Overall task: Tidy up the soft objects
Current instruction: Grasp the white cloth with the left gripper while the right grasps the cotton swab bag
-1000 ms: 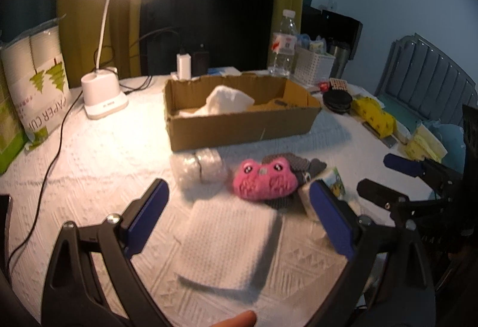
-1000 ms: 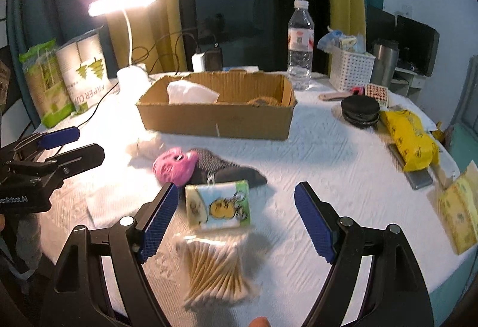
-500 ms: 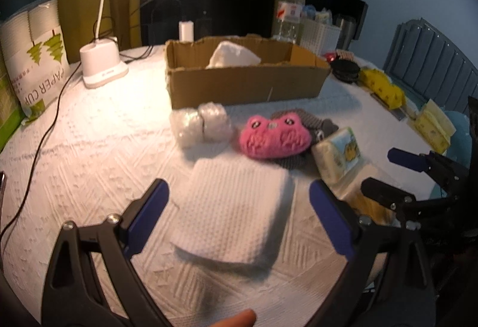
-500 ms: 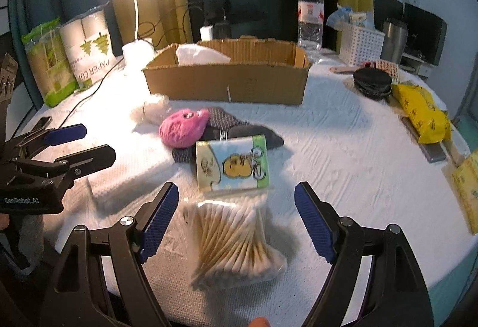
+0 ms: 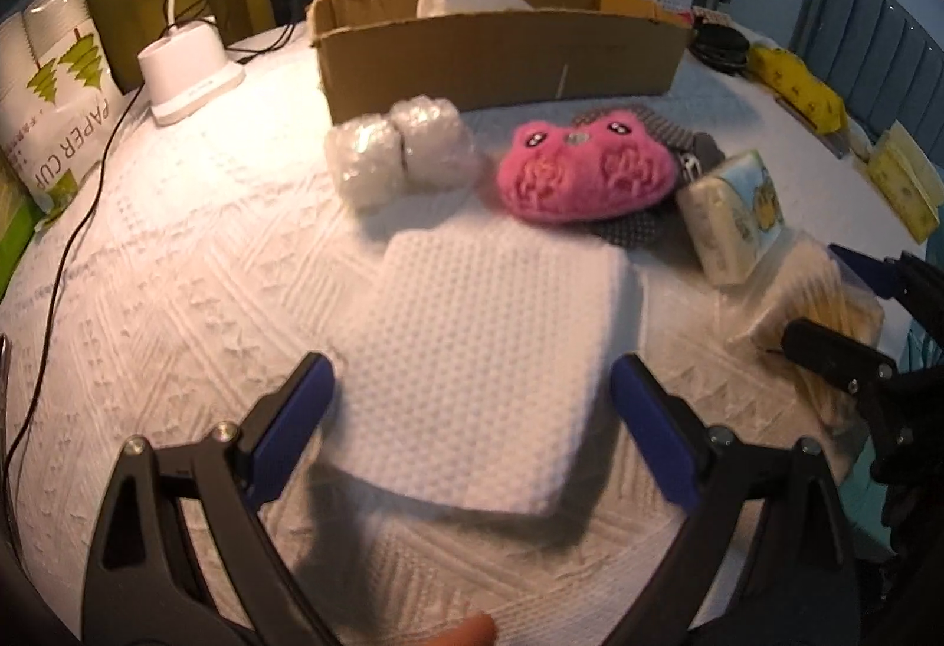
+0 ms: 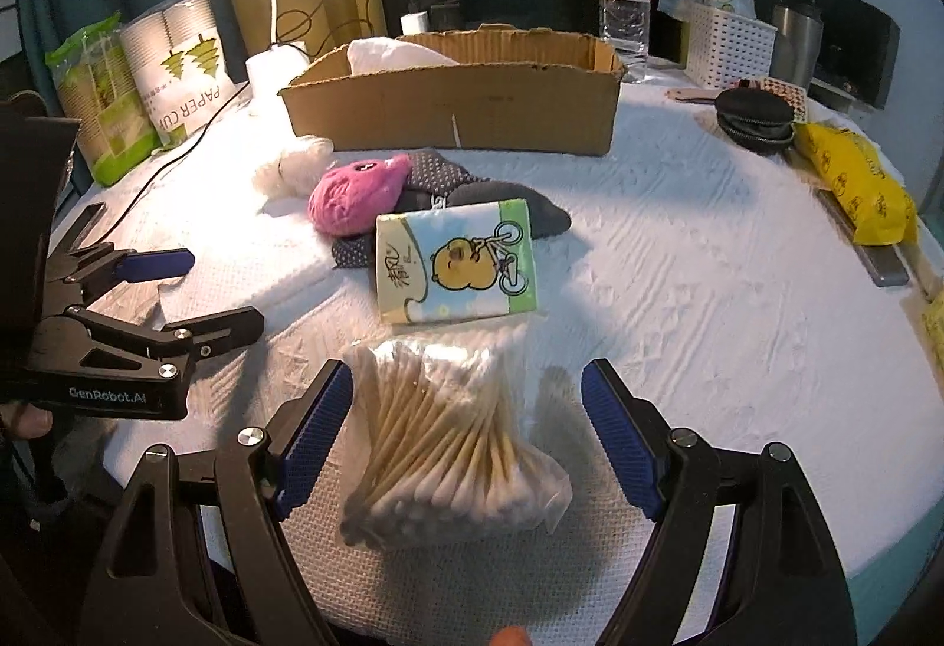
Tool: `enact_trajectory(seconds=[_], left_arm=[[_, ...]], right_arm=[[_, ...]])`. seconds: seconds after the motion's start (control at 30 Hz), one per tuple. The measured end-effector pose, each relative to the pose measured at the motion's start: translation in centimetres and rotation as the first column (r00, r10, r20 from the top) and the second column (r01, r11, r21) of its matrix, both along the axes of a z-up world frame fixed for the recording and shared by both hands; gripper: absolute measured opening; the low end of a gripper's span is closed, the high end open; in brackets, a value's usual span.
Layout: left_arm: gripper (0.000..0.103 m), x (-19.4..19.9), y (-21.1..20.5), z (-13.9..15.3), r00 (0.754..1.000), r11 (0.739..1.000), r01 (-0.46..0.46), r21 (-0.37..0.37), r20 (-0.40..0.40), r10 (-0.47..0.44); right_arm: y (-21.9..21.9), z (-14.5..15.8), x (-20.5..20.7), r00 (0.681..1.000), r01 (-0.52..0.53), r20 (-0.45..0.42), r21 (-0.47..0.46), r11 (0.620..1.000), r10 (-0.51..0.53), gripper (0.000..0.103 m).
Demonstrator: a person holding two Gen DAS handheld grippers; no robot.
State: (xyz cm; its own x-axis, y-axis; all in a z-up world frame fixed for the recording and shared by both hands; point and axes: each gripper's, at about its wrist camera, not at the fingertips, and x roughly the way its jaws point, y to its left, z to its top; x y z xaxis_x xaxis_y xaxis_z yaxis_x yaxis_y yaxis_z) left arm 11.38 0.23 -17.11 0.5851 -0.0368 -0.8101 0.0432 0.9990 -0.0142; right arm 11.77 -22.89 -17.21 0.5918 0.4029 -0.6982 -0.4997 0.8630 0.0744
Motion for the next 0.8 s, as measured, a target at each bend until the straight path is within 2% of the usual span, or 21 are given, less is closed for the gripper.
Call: enact_trajectory(seconds=[0.2,0.27,0.3,0.37,0.43,0.47,0.5,0.53,0.67,0.8], left_arm=[[0.094,0.0,-0.1,0.1,1.0,1.0,0.014,-0.001,0.001,-0.014],[0.08,-0.3,-0.1,0.2,1.0,1.0,0.022,0.0,0.015,-0.022],[0.076,-0.3,-0.2,0.3,0.999,1.0,0.031,-0.003,0.02,-0.031],[0.068,-0.4,-0.2,0.4,0.999,0.999,0.037,0.003,0.031,-0.037],[0.05,-0.4,-0.1,0.6,0.998,0.999,0.048,-0.008,0.04,-0.048],[0.043,-0.4,-0.1,0.7,0.998,0.998,0.054,-0.015,0.041,-0.053],[0.041,-0.4,-0.2,0.7,0.997,0.998,0.059,-0.019,0.042,-0.058],[0.033,-0.5,-0.2,0.8,0.997,0.997,0.068,-0.023,0.044,-0.066],[0.021,-0.6,-0.3,1.1,0.995,0.995,0.088,-0.046,0.049,-0.086],[0.019,-0.5,-0.2,1.5,0.994,0.993,0.096,-0.068,0.061,-0.092]], right_arm=[[-0.1,-0.3,0.2,1.0,-0.022,-0.017,0.014,1.0,0.023,0.083],[-0.1,-0.5,0.2,0.999,-0.037,-0.034,0.013,0.999,0.037,0.081],[0.0,-0.6,0.2,0.998,-0.045,-0.039,0.007,0.999,0.046,0.076],[0.5,-0.8,-0.1,0.998,-0.06,-0.026,-0.028,0.998,0.059,0.075],[0.7,-0.9,-0.4,0.998,-0.07,-0.013,-0.051,0.996,0.069,0.07],[0.7,-0.9,-0.4,0.997,-0.073,-0.012,-0.049,0.996,0.072,0.068],[0.7,-0.9,-0.4,0.997,-0.073,-0.013,-0.049,0.996,0.072,0.065],[0.6,-0.8,-0.4,0.997,-0.074,-0.012,-0.046,0.996,0.073,0.063],[0.2,-0.2,-0.4,0.998,-0.059,0.003,-0.039,0.997,0.059,0.058],[-0.4,0.6,-0.3,0.999,-0.044,0.019,-0.035,0.998,0.045,0.058]])
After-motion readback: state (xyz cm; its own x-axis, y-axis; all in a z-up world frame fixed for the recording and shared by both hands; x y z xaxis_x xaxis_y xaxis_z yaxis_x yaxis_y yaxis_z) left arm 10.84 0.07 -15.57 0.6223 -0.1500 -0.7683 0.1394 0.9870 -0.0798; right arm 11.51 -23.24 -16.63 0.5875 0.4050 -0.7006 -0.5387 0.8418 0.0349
